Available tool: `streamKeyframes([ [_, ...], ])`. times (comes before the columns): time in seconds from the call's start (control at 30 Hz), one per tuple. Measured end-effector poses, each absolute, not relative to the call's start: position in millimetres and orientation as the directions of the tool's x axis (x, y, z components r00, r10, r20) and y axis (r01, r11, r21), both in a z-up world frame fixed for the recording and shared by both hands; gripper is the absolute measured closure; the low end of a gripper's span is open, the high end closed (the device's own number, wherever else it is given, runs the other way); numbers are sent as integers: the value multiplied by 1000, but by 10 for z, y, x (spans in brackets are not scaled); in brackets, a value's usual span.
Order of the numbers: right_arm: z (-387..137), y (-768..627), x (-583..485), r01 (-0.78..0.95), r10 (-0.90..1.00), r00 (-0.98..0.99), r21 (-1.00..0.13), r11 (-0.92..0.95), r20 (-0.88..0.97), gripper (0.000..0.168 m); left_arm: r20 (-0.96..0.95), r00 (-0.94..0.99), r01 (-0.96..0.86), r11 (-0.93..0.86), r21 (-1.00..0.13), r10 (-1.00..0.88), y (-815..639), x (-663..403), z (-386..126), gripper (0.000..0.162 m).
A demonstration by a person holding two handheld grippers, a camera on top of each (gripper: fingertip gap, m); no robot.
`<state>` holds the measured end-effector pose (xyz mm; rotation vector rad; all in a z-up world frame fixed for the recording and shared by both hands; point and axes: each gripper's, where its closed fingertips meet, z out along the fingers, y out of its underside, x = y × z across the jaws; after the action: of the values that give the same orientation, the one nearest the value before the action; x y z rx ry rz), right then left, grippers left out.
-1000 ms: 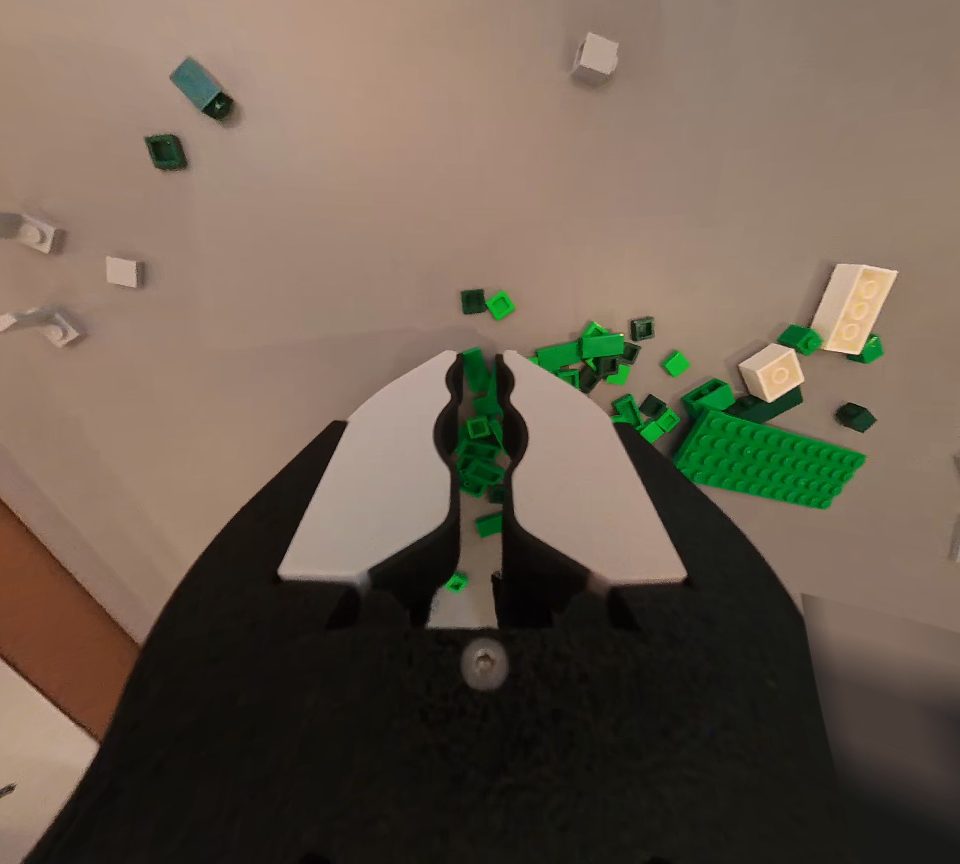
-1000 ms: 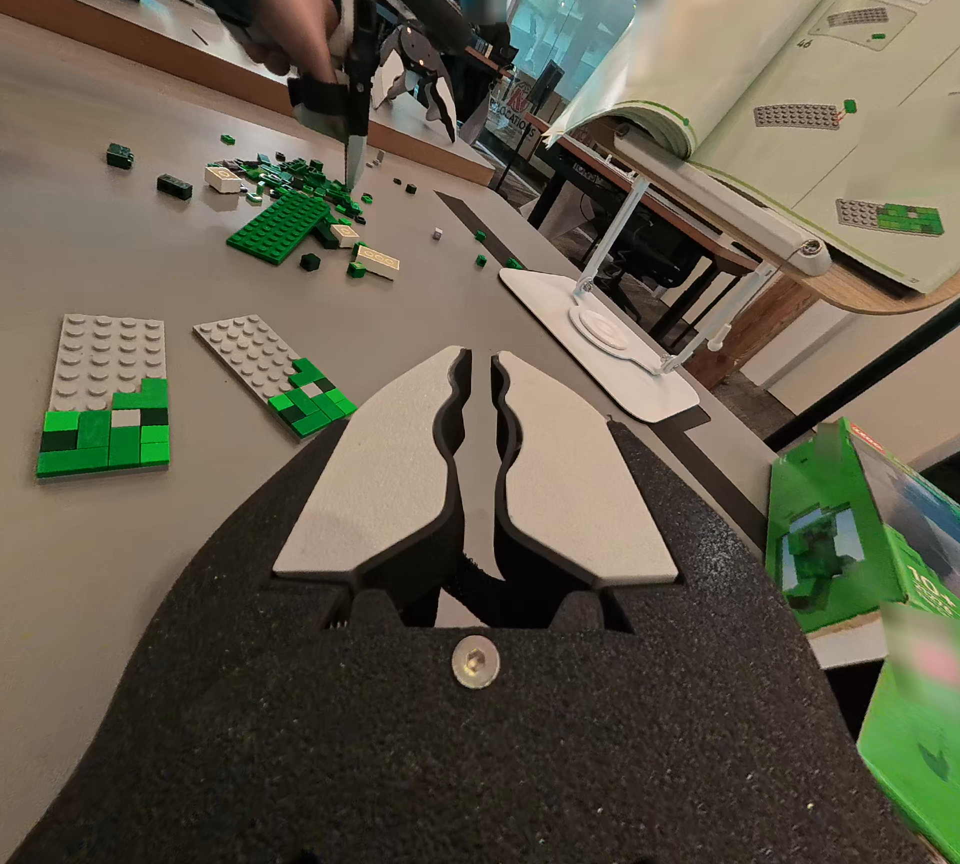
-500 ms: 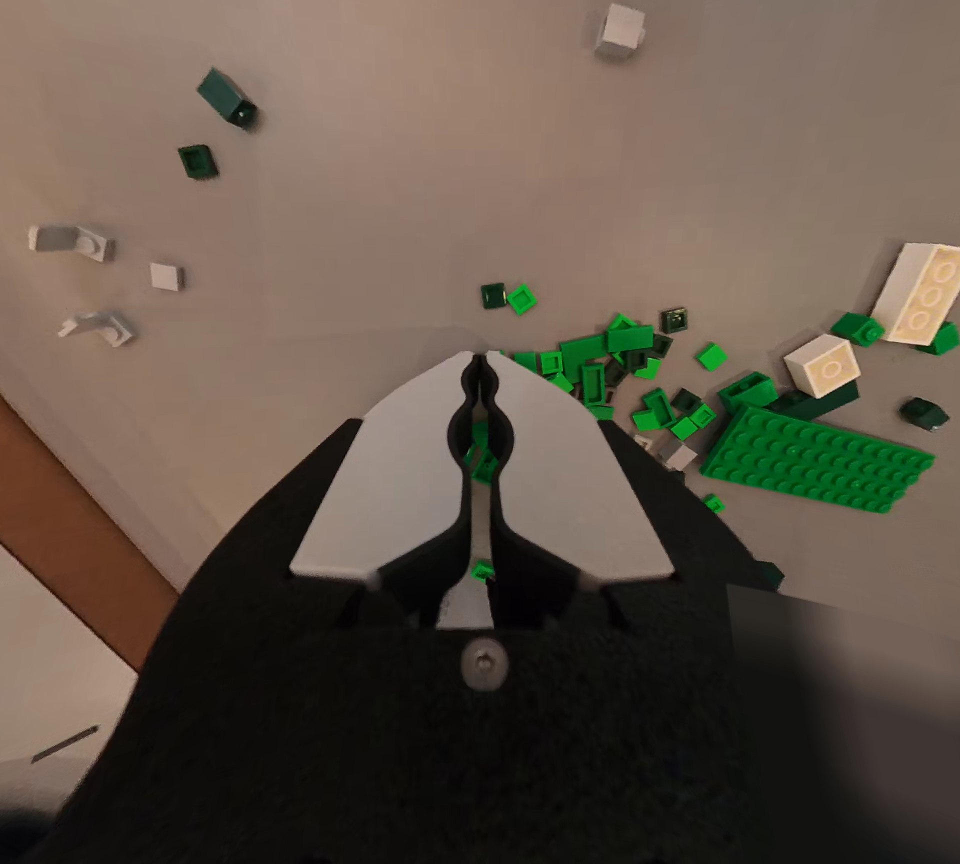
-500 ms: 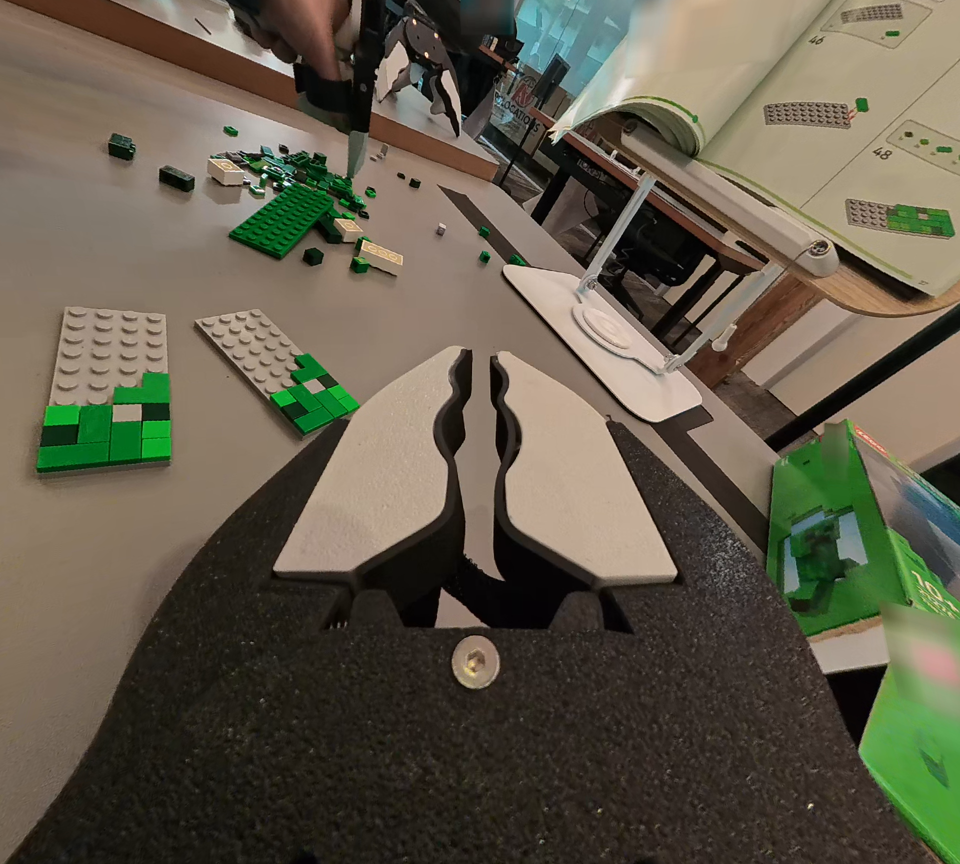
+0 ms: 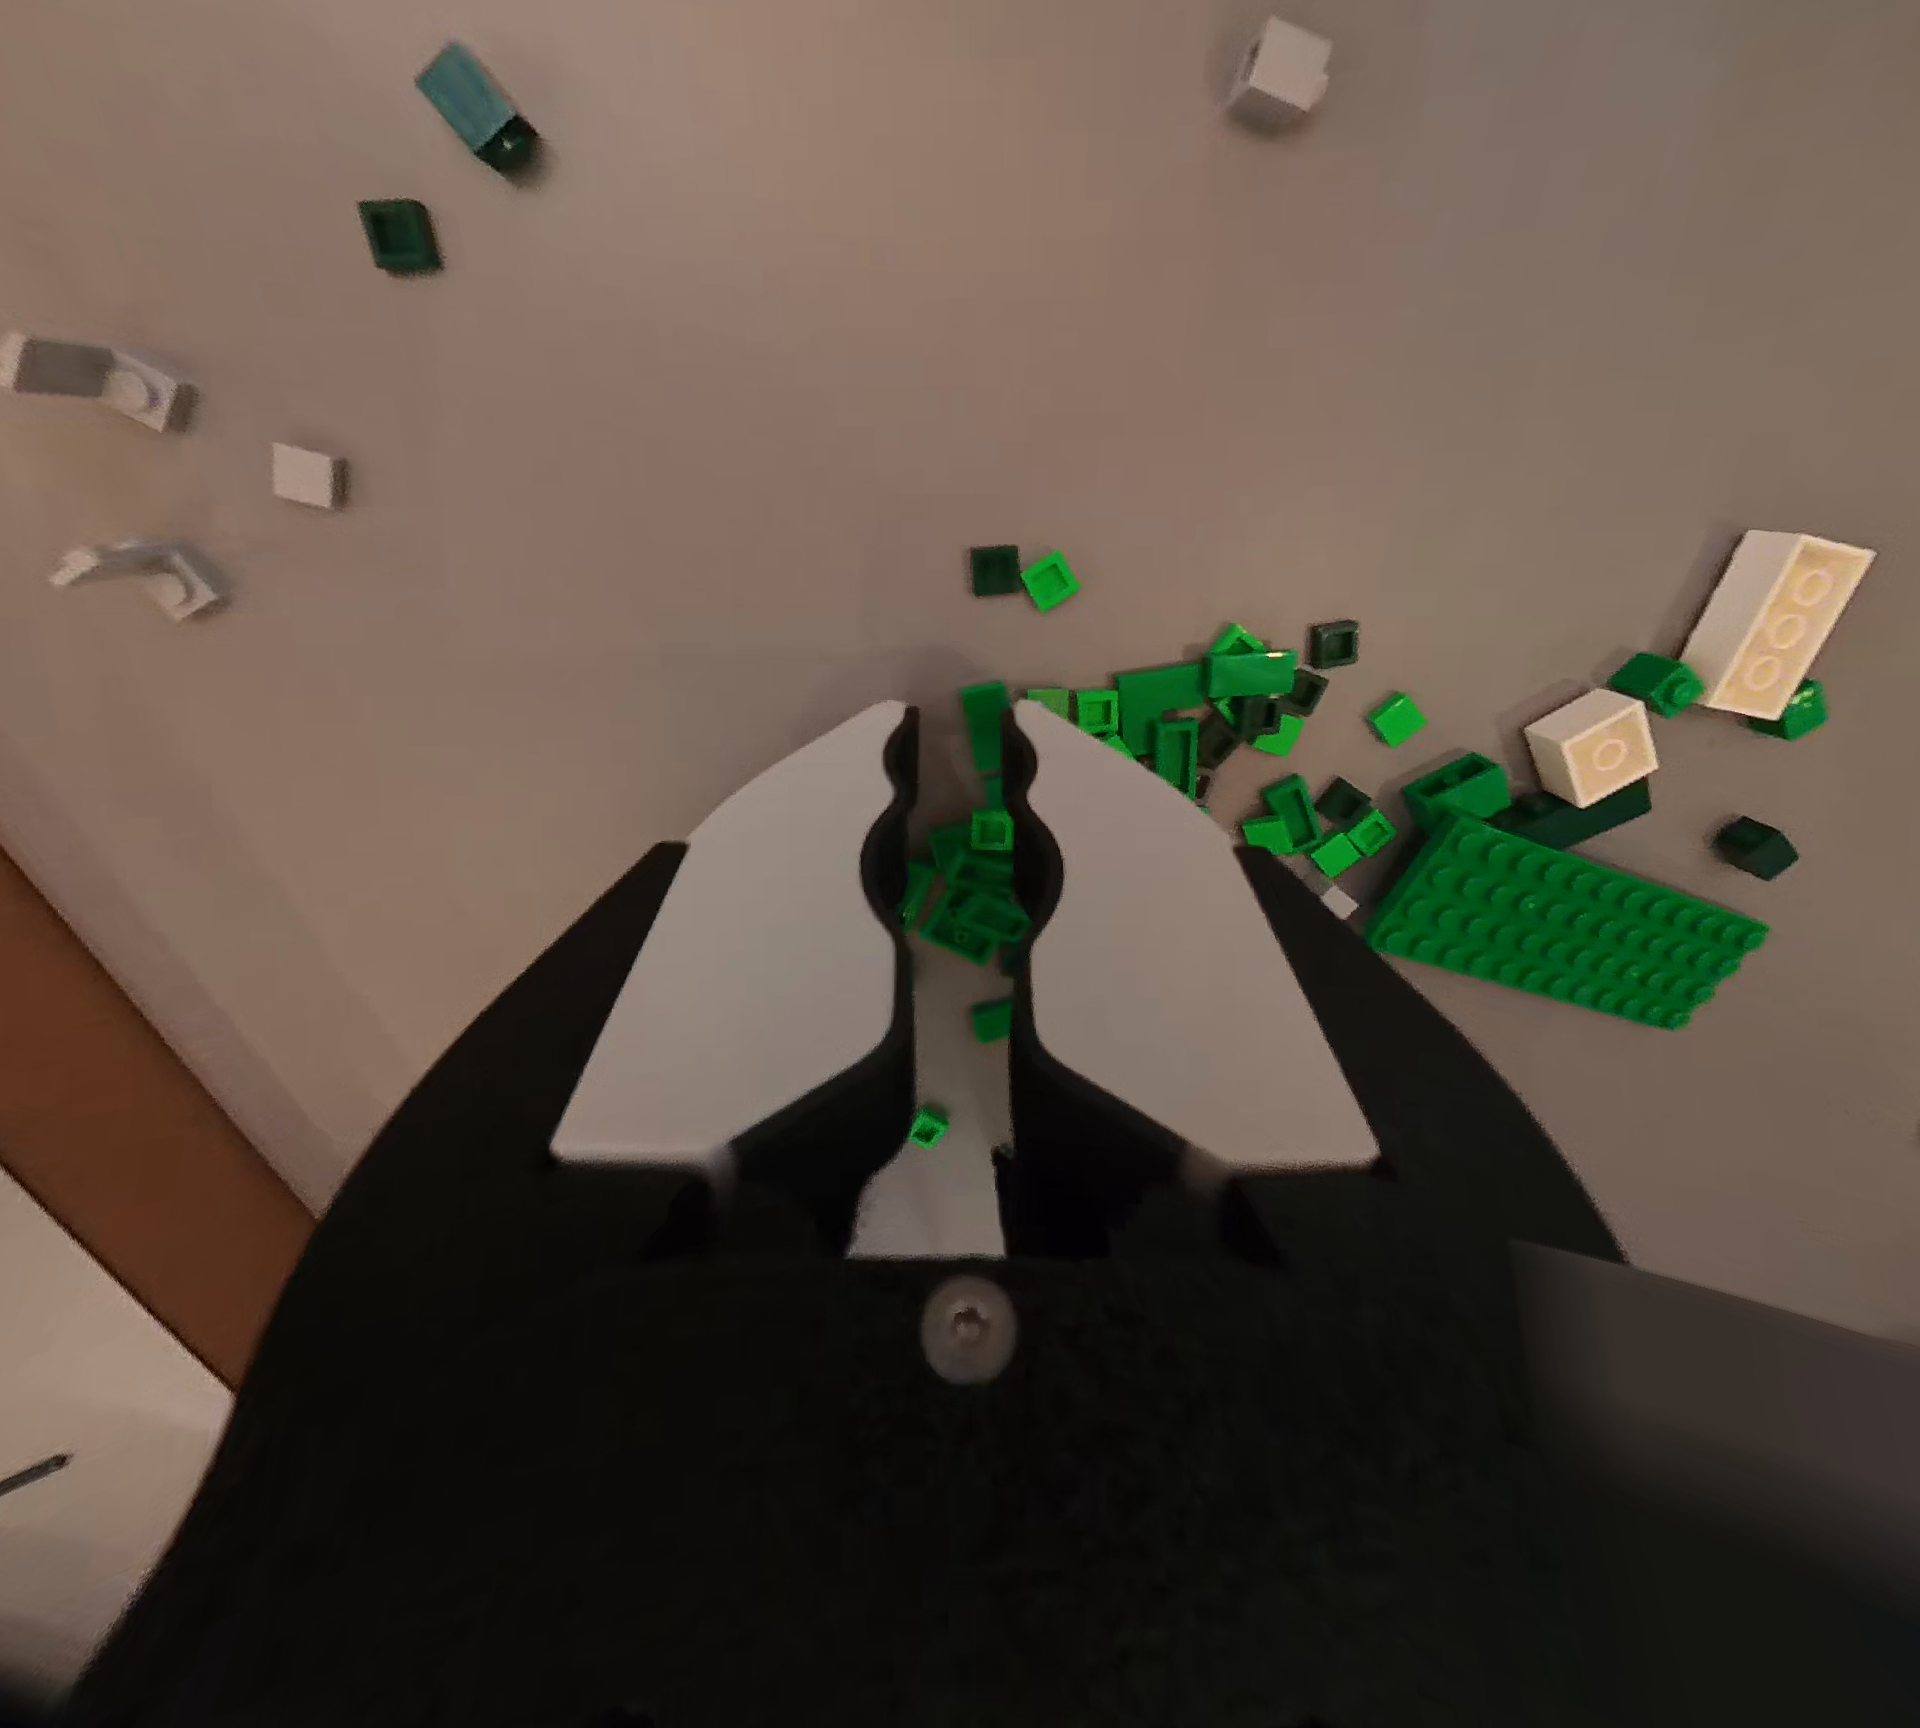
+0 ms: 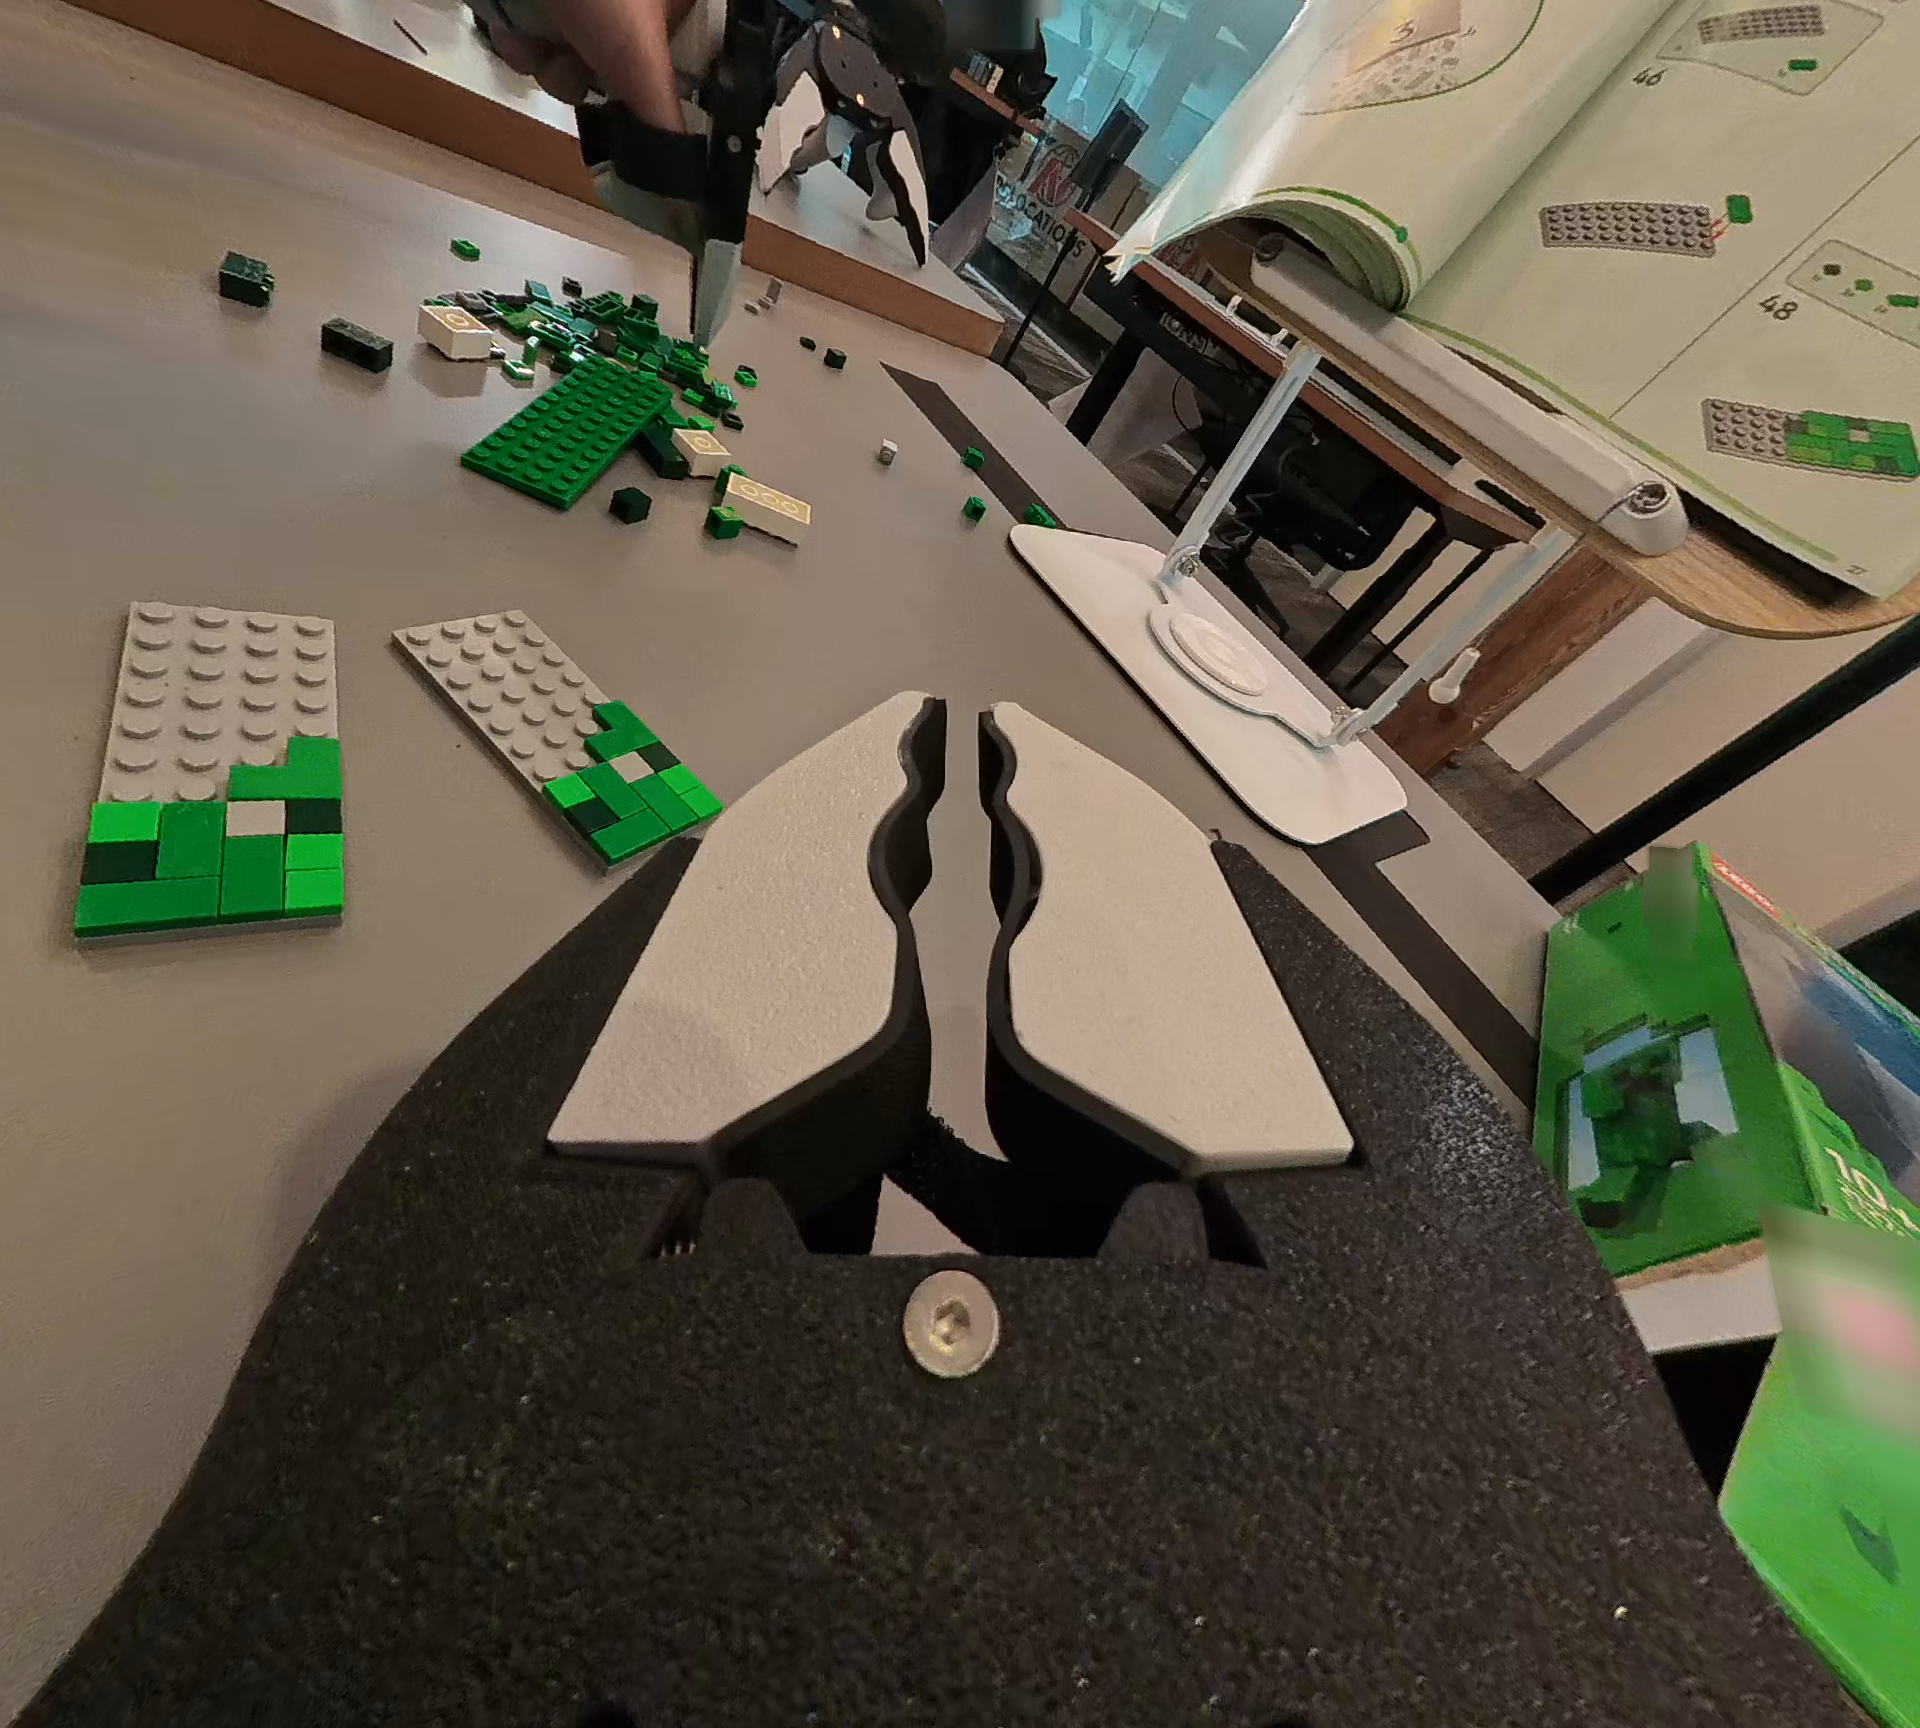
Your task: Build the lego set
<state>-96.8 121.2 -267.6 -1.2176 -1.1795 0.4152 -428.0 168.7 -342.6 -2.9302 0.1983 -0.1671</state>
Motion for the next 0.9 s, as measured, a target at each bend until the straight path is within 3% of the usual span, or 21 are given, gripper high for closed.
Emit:
streamKeyframes([
  [0.53, -2684, 1212, -971, 325, 784, 396, -872, 366, 477, 163, 87, 984, -138, -972, -189, -157, 1710, -4293, -3455, 156],
  [0.67, -2649, 1235, -939, 311, 773, 423, -877, 365, 472, 163, 94, 951, -257, -921, -294, -295, 1772, -4111, -3303, 162],
  [0.77, -2595, 1268, -894, 281, 766, 460, -892, 354, 449, 163, 113, 822, -473, -779, -412, -558, 1682, -3494, -3008, 162],
  [0.83, -2582, 1283, -873, 265, 772, 472, -903, 337, 427, 163, 42, 728, -613, -677, -408, -684, 1539, -3142, -2898, 162],
  [0.9, -2571, 1281, -858, 256, 771, 478, -907, 335, 420, 163, -117, 709, -681, -632, -369, -696, 1550, -3127, -2858, 160],
])
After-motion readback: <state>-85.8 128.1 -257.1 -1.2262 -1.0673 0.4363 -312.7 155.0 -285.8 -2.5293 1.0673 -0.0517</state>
